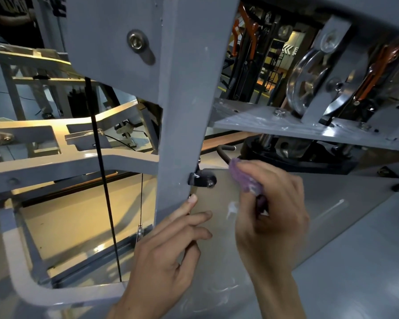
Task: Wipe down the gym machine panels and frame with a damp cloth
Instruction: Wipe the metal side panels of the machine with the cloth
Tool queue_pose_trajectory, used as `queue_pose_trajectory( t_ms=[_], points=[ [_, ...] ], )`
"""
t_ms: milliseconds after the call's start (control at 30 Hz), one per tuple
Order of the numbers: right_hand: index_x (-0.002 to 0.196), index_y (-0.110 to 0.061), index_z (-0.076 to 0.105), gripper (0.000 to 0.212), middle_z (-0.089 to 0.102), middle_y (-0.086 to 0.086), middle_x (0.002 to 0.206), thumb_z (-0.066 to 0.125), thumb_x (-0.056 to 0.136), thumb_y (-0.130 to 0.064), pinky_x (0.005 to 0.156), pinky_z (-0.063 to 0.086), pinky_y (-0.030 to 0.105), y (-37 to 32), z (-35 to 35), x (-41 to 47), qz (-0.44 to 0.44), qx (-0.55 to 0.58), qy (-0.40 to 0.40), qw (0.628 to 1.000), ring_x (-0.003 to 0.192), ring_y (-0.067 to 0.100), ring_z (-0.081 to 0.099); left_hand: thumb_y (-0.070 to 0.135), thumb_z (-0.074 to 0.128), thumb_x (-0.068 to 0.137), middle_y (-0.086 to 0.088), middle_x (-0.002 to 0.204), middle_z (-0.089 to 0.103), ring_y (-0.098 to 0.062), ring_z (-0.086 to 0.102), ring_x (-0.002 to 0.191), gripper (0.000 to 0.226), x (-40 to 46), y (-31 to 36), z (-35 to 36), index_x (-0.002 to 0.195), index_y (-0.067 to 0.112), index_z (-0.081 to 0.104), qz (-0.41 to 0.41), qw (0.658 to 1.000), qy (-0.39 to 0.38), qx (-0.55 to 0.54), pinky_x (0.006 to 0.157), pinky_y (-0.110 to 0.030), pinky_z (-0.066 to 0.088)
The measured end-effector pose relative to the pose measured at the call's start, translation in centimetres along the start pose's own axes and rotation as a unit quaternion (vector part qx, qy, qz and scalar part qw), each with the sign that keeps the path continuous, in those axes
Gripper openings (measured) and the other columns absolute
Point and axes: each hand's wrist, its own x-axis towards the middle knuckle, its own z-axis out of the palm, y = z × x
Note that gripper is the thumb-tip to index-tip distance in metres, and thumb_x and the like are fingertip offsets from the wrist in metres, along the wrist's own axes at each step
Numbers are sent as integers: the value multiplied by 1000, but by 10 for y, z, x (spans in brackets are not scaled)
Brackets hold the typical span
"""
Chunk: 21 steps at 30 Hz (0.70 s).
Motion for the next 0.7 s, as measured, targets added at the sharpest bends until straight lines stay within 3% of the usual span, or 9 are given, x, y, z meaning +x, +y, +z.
queue_pose_trajectory(
  t_ms=[133,300,400,567,700],
  points=[
    [106,-14,75,40,71,-11,115,55,83,12,93,44,20,-19,18,-6,-14,12,-45,999,106,10,59,-2,59,83,19,127,67,-9,51,142,28,1,-3,-1,91,18,77,2,1000,-8,11,112,-16,40],
    [105,-8,73,31,70,-5,112,57,87,12,76,51,42,1,1,-7,3,21,-21,1000,107,0,56,3,53,88,16,127,70,-11,52,141,27,1,-1,-1,87,18,76,5,1000,3,-8,109,-17,43],
    [105,-9,73,26,69,-8,111,56,92,6,83,49,36,-6,5,-8,-8,27,-23,999,109,-3,54,2,55,87,16,127,70,-10,52,141,27,1,-1,-1,87,18,76,4,1000,-1,-3,109,-17,43],
    [107,-13,73,33,70,-8,112,48,89,0,93,40,17,-24,21,-7,-10,30,-88,996,106,8,55,3,60,86,32,136,56,-6,50,141,27,1,-4,-1,101,20,74,16,1000,6,-2,109,-13,40],
    [104,-12,73,32,66,-12,110,54,90,11,92,43,23,-6,3,4,-27,24,-76,997,107,2,53,4,52,88,17,125,70,-9,53,140,28,1,-1,-1,86,18,76,0,1000,6,-6,108,-18,45]
  ],
)
